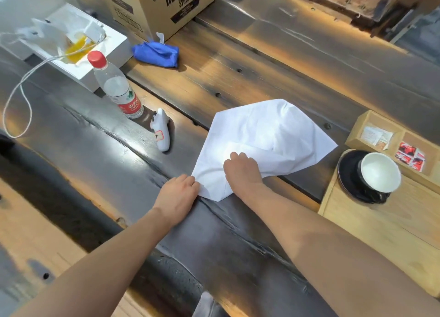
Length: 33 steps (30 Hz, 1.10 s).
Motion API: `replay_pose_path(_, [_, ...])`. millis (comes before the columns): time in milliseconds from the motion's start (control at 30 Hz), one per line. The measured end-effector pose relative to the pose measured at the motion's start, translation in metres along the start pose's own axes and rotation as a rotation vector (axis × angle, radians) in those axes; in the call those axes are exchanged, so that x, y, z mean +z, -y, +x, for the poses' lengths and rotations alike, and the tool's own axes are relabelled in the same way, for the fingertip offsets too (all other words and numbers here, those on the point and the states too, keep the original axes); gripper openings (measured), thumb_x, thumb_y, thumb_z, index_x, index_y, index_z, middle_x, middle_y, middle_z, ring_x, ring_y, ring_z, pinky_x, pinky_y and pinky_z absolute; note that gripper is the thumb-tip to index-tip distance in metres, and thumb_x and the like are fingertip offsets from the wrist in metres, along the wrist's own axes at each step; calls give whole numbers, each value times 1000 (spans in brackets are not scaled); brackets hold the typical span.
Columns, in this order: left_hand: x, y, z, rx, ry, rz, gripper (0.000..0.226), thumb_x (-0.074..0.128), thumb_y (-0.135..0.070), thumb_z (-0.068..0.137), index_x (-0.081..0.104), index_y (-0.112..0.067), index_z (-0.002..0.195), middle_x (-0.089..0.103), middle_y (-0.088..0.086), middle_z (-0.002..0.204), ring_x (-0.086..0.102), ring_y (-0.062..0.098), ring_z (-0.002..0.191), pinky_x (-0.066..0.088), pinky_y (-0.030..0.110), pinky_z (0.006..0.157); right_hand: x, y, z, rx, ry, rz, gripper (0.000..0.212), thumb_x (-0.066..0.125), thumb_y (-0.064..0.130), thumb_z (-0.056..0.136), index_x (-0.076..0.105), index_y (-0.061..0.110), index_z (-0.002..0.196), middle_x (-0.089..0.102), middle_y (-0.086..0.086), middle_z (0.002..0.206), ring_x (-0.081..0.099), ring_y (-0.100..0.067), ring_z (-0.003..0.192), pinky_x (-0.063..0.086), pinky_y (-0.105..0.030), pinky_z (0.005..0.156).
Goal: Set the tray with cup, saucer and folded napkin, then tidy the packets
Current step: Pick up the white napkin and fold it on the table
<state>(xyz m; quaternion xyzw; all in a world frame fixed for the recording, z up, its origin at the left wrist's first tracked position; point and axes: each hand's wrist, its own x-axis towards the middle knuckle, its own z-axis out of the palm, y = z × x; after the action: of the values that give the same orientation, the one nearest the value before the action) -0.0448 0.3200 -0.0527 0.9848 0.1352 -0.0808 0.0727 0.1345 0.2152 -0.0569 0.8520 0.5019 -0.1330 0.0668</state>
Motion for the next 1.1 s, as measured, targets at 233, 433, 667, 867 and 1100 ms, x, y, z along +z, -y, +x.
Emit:
replay_pose_path(233, [0,11,-3,61,-28,15,23,73,5,63,57,-12,65,59,7,67,60,30,62,45,34,51,-11,-27,-8,70,19,206,19,51,10,97,55,17,79,52,-1,84,60,-27,82,33,-32,64])
replay_pose_path(433, [-37,13,11,-247,-40,-460,10,56,-7,90,60,-16,86,66,1,81,61,25,79,46,35,68,-74,-88,-56,270,-167,842,29,66,28,94,62,9,72,58,-1,66,50,-15,65,37,-32,61])
replay_pose_path(667, [-186,-23,31,-210,-272,-1027,12,44,-26,89,54,-33,91,58,-13,78,50,3,67,41,14,58,-211,-148,-118,290,-482,987,26,73,34,89,68,15,72,60,5,64,52,-10,62,44,-34,61])
replay_pose_path(867, [-315,-86,38,-87,-375,-1568,25,45,-10,87,66,-23,90,64,-4,73,56,11,65,49,24,57,-311,-186,-179,322,-789,1256,24,69,27,94,75,17,73,75,1,73,68,-12,67,58,-30,61])
replay_pose_path(1100, [-376,-148,33,81,-413,-2017,19,49,-3,102,66,1,109,77,16,95,74,21,85,61,31,73,-362,-206,-241,345,-911,1406,21,65,29,97,76,19,82,75,1,77,67,-9,64,58,-25,61])
